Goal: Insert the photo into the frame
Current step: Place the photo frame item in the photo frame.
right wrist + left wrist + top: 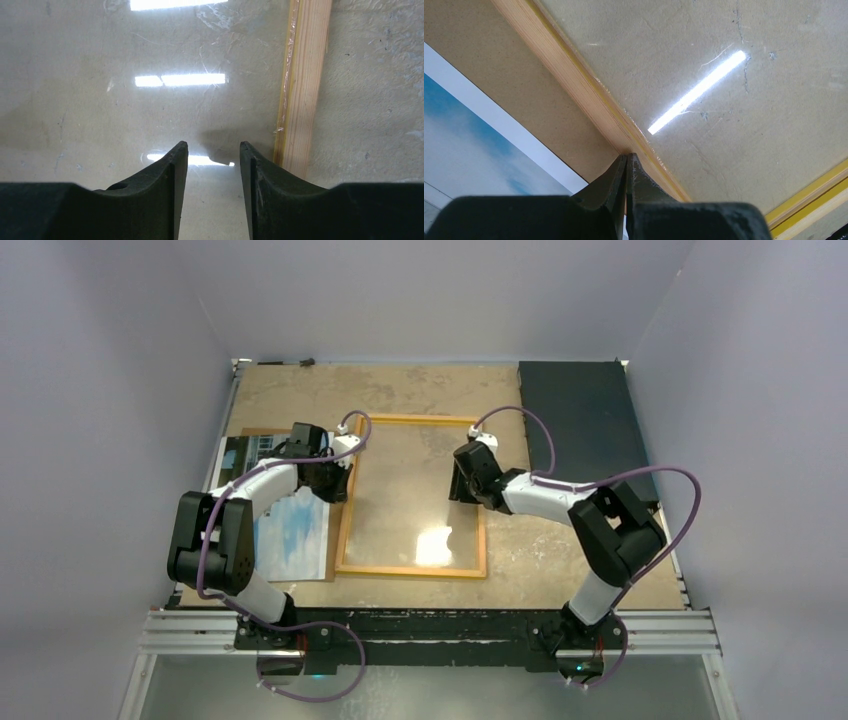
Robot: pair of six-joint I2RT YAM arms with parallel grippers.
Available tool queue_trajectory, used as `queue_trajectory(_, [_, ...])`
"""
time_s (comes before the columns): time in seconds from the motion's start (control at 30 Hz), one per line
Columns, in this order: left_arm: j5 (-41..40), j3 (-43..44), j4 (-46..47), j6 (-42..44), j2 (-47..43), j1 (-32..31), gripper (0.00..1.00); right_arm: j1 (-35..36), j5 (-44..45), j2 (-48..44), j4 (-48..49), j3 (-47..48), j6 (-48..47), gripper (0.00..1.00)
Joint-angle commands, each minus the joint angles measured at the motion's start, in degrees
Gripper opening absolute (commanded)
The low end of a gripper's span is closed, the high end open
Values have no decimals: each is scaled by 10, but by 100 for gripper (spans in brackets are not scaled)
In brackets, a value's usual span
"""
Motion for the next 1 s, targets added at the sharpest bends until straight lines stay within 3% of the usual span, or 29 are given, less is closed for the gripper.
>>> queue_trajectory(0.0, [-3,6,-8,4,14,6,0,-5,-7,-36,-22,29,-11,48])
queue_trajectory(0.2, [28,8,-15,0,17,6,0,-58,-39,-46,-49,83,-35,62])
queue_trajectory(0.33, [44,7,-15,-2,29,6,0,-80,-33,-32,-75,110,-45,65])
queue_trajectory(0.53, [45,-2,-11,5,33,6,0,-101,-25,-13,-76,98,-54,81])
queue_trajectory(0.67, [46,-1,-12,8,35,6,0,-114,-70,13,-50,90,-52,87])
queue_trajectory(0.97, [50,2,-8,9,48,6,0,-139,-136,91,-15,135,-40,84])
